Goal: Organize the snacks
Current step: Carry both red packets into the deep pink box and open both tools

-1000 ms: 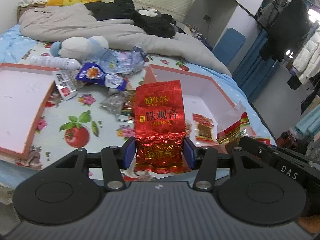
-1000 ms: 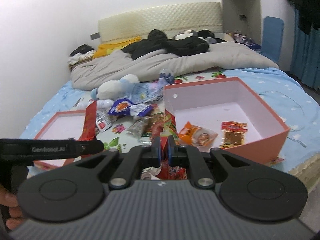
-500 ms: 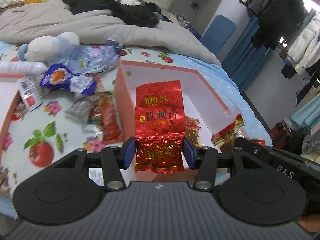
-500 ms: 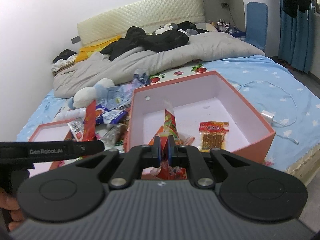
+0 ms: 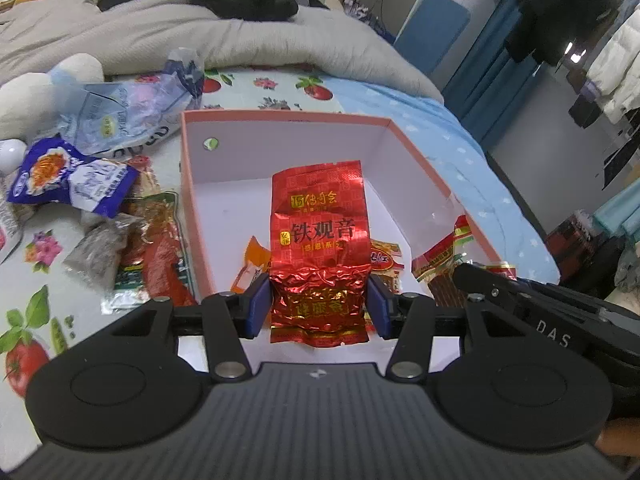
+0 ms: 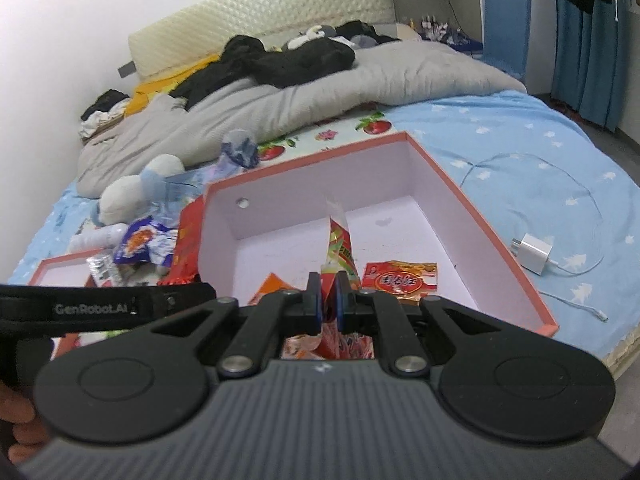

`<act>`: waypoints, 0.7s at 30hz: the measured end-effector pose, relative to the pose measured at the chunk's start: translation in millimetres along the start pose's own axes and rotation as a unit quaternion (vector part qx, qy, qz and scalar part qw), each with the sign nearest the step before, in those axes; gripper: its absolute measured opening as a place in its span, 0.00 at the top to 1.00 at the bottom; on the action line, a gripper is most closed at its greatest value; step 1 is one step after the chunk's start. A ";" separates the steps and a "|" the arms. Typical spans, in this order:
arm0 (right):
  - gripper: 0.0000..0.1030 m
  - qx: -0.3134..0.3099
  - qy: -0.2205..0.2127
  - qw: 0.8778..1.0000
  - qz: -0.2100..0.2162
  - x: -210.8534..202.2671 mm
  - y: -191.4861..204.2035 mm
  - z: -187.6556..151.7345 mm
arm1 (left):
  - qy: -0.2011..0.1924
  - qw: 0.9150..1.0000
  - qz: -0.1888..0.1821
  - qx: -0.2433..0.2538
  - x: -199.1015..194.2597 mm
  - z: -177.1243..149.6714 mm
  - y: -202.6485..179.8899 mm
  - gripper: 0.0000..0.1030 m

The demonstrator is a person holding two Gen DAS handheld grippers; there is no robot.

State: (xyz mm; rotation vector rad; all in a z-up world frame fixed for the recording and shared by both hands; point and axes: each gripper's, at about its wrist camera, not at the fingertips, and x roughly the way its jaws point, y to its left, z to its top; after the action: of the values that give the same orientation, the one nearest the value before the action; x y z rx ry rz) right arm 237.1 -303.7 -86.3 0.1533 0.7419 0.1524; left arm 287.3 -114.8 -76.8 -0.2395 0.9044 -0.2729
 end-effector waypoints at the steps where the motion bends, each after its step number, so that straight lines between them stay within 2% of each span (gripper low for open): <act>1: 0.90 0.003 0.005 1.000 0.000 6.3 -3.6 0.9 | 0.003 1.000 0.002 0.002 7.4 2.4 -0.1 0.46; 8: 0.90 0.015 0.035 0.999 -0.009 42.5 -25.7 3.6 | 0.031 0.999 0.007 -0.005 53.1 11.3 7.3 0.46; 14: 0.88 0.031 0.053 0.998 -0.013 61.5 -36.1 0.5 | 0.048 0.999 0.003 -0.004 75.5 16.6 11.7 0.45; 15: 0.84 0.029 0.053 0.998 -0.021 62.1 -35.8 0.3 | 0.047 0.999 0.004 -0.004 76.9 17.5 12.1 0.43; 16: 0.83 0.023 0.050 0.998 -0.033 61.6 -34.6 0.7 | 0.051 0.999 0.004 -0.003 78.8 19.0 12.2 0.36; 18: 0.82 0.019 0.044 0.998 -0.042 58.0 -33.1 0.8 | 0.048 0.999 0.005 0.001 77.3 20.6 11.5 0.34; 21: 0.68 0.034 0.042 0.998 -0.037 51.2 -34.5 0.9 | 0.039 0.999 0.002 0.007 67.8 22.4 10.3 0.34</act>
State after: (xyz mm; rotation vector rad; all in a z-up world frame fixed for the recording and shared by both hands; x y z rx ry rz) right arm 277.8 -327.7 -126.1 0.1855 0.8364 0.0632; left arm 346.4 -125.6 -116.8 -0.2154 0.9800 -0.2864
